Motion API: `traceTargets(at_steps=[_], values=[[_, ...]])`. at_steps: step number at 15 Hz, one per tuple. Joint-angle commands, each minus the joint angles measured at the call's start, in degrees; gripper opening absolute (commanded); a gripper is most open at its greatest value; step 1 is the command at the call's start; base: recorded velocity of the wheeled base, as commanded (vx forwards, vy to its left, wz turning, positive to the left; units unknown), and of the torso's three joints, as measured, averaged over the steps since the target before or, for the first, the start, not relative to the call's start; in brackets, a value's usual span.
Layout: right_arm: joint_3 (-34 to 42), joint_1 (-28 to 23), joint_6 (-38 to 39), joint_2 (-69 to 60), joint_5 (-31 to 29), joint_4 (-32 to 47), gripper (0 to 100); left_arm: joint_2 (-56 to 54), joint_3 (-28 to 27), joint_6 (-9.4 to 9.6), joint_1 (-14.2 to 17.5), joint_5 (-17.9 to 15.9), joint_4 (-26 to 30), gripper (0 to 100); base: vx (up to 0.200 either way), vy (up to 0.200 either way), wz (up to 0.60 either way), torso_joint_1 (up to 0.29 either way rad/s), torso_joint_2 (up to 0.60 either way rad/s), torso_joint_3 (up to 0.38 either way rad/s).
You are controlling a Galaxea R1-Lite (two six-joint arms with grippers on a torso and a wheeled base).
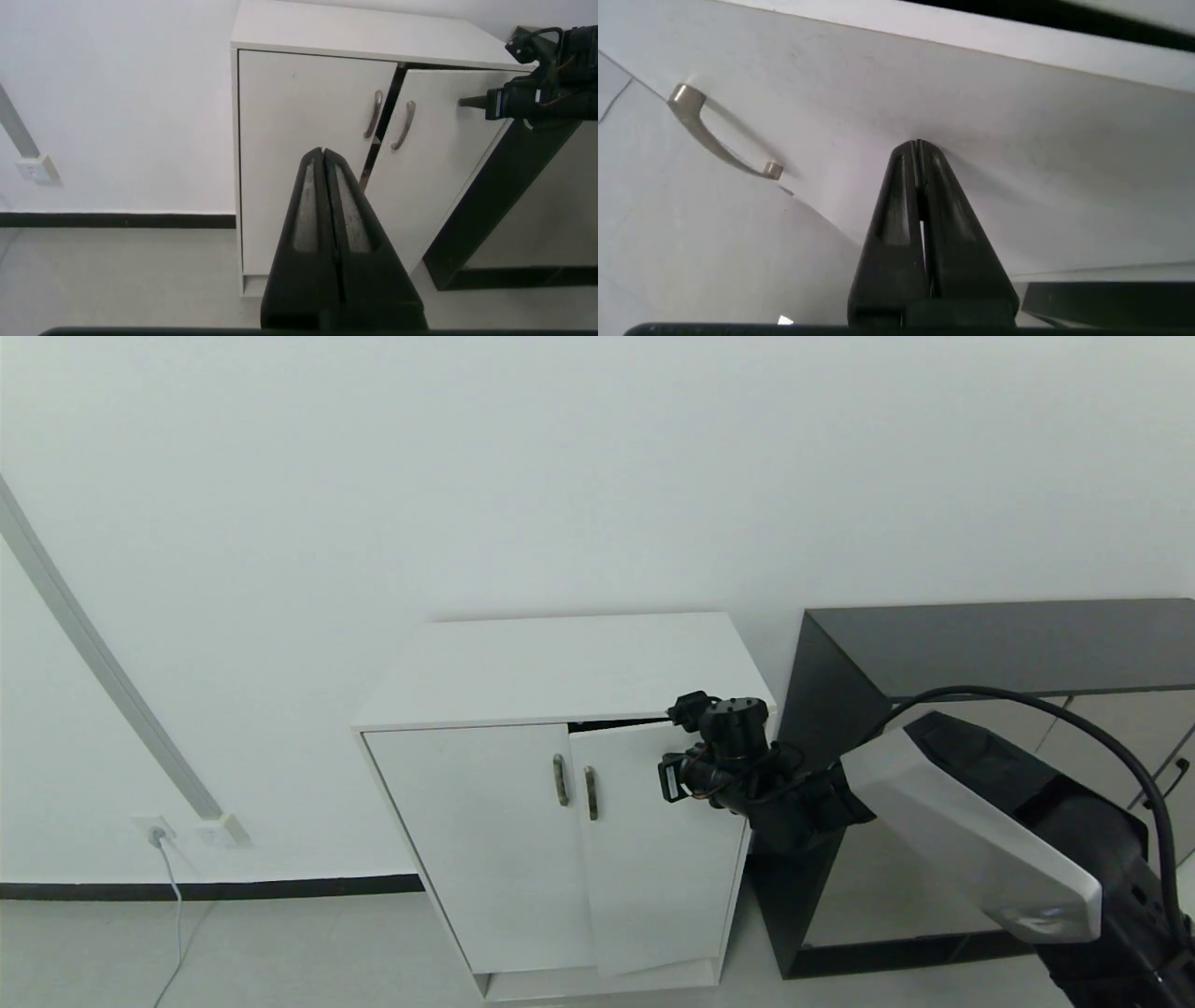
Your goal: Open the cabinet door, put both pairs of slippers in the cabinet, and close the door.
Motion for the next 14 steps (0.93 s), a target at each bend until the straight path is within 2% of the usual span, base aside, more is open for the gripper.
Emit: traceTargets(at_steps=[1, 14], values=[[-1.5, -0.1, 0.0, 1.0, 0.0, 1.0, 0, 0.0, 0.0, -0.03, 0.0, 0.0, 0.0, 0, 0.0, 0.0, 0.0, 0.0, 0.0, 0.0], [-6.0, -0.8, -0.6, 2.6, -0.1, 2.4, 0, 0.0, 0.0, -0.03, 0.0, 0.0, 0.0, 0, 0.0, 0.0, 0.0, 0.0, 0.0, 0.0]])
